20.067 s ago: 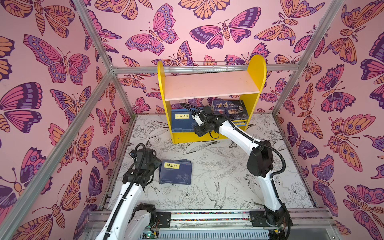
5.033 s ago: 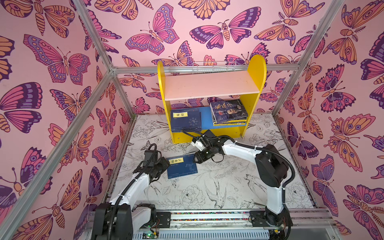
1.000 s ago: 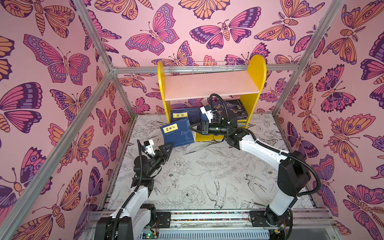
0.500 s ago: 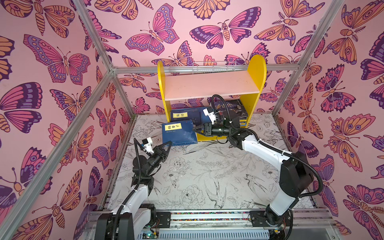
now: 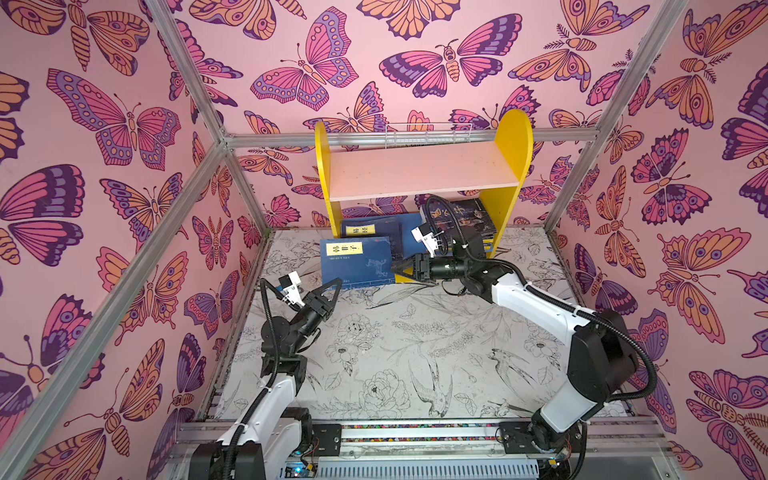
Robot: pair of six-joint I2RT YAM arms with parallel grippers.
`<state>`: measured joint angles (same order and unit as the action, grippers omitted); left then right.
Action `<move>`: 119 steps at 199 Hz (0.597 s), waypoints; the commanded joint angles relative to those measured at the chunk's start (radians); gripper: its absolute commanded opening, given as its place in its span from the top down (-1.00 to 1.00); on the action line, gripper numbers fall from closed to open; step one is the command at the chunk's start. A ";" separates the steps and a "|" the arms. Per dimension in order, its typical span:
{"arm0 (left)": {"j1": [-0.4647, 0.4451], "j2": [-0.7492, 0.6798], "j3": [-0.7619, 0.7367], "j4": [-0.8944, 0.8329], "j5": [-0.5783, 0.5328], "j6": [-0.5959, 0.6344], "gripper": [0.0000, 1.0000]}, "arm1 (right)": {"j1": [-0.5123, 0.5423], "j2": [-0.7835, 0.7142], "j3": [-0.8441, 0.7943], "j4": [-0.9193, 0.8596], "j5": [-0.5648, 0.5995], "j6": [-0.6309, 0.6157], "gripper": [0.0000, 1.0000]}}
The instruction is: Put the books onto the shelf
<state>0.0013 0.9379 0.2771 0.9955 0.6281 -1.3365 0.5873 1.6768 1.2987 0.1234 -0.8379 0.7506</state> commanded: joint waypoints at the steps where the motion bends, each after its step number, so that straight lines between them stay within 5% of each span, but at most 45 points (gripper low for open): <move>1: -0.001 -0.009 0.023 0.102 -0.016 0.020 1.00 | 0.027 0.040 0.046 0.020 -0.066 -0.017 -0.13; 36: -0.001 -0.010 0.018 0.103 -0.026 0.022 1.00 | 0.039 0.069 0.060 0.075 -0.114 0.017 0.01; 83: -0.001 -0.010 -0.014 0.047 -0.026 0.056 1.00 | 0.033 0.065 0.040 0.231 -0.050 0.113 0.89; 119: -0.001 -0.016 -0.027 -0.040 -0.014 0.091 0.96 | 0.018 0.064 0.038 0.310 0.018 0.178 1.00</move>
<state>0.0017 0.9371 0.2741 0.9932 0.5846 -1.3106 0.6239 1.7420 1.3193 0.2813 -0.9104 0.8688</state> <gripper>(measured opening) 0.114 0.085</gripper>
